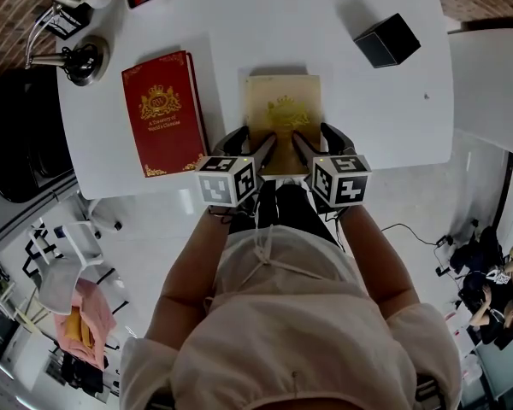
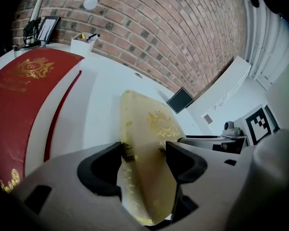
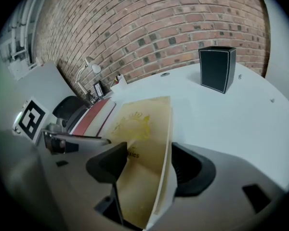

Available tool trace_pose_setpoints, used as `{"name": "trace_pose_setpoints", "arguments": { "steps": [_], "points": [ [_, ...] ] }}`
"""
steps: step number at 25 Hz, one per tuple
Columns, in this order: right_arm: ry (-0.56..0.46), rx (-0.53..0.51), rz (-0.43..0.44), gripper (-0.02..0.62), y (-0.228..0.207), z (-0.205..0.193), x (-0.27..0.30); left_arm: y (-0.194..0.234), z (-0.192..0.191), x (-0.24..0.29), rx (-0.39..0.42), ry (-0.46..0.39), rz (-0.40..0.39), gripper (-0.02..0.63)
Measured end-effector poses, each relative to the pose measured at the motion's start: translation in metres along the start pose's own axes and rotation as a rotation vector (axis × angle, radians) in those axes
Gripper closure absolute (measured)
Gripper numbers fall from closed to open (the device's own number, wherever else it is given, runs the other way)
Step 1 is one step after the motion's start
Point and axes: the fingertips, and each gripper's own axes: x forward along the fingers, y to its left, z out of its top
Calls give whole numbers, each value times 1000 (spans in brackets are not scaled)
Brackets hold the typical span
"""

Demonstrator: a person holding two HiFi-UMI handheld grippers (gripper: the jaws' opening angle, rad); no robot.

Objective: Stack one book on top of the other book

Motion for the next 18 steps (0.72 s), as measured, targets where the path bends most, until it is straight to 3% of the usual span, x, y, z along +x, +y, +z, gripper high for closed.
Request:
{"name": "trace_pose_setpoints", "arguments": {
  "steps": [5,11,18],
  "points": [
    [7,67,52,327,2,-2,3,1,-1,2,-32,2,-25,328],
    [8,82,51,336,2,-4,3,0,-1,2,-42,-4,-20,327],
    [-20,18,49,342,10,5,-8,-6,1,-7,-50,-16,-18,327]
  ]
}}
